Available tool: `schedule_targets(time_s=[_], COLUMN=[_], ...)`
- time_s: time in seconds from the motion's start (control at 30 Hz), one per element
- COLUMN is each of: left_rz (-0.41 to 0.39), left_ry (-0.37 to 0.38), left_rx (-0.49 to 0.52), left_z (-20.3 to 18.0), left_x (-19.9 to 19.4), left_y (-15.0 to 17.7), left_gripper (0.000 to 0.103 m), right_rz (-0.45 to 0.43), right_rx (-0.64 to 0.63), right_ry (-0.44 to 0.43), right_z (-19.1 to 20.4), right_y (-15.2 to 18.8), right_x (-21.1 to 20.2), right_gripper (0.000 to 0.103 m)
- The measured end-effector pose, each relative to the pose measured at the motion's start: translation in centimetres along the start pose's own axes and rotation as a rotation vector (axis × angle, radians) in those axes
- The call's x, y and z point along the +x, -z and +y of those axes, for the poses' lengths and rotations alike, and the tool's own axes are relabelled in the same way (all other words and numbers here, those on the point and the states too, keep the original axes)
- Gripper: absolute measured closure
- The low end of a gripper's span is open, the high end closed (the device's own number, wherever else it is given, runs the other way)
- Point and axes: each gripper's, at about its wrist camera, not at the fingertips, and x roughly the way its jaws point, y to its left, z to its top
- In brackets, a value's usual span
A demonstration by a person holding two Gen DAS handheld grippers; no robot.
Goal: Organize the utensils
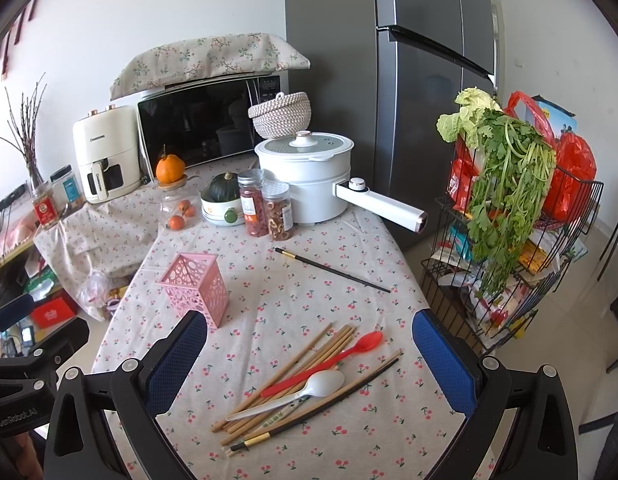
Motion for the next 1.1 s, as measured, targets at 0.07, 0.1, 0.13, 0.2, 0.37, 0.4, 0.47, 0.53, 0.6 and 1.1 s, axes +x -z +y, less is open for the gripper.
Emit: schedule_targets(time_s=[0.07, 0.1, 0.13, 0.2, 0.37, 0.4, 0.47, 0.53, 0.6, 1.1], left_rz=[-0.001, -0.001, -0.001, -0.001, 0.0, 0.0, -0.001, -0.002, -0.004, 0.003], left_ry=[-0.001, -0.001, -0.001, -0.001, -0.001, -0.001, -0.001, 0.0, 0.0, -0.003], left_rx=[0.001, 0.0, 0.0, 0.001, 0.0, 0.0, -0.001, 0.0, 0.0, 0.005], left_z=[-0.06, -0.07, -0.04, -0.04, -0.06, -0.08, -0.08, -0.15, -0.23, -0.09], left_x=[-0.05, -0.06, -0.02, -0.02, -0.01, -0.02, -0.02, -0.09, -0.2, -0.14], left_y=[0.04, 0.03, 0.03, 0.02, 0.01, 0.0, 0.04, 0.08, 0.16, 0.21], left_gripper=[0.001, 0.001, 0.001, 0.001, 0.001, 0.001, 0.001, 0.001, 0.001, 0.001], right_rz=[0.0, 0.001, 0.001, 0.0, 0.002, 0.002, 0.002, 0.003, 0.006, 0.011], right_rx=[0.0, 0.001, 0.001, 0.001, 0.001, 0.0, 0.001, 0.001, 0.001, 0.003], right_ry=[0.0, 0.0, 0.0, 0.0, -0.001, -0.001, -0.001, 0.0, 0.0, -0.004], right_z=[-0.01, -0.01, -0.02, -0.01, -0.05, -0.02, -0.05, -0.06, 0.01, 0.13], right_y=[0.01, -0.01, -0.01, -0.02, -0.07, 0.04, 0.01, 0.04, 0.17, 0.38], right_x=[0.01, 0.02, 0.02, 0.03, 0.05, 0.02, 0.05, 0.04, 0.03, 0.05], right_gripper=[0.0, 0.0, 0.0, 0.0, 0.0, 0.0, 0.0, 0.0, 0.0, 0.0])
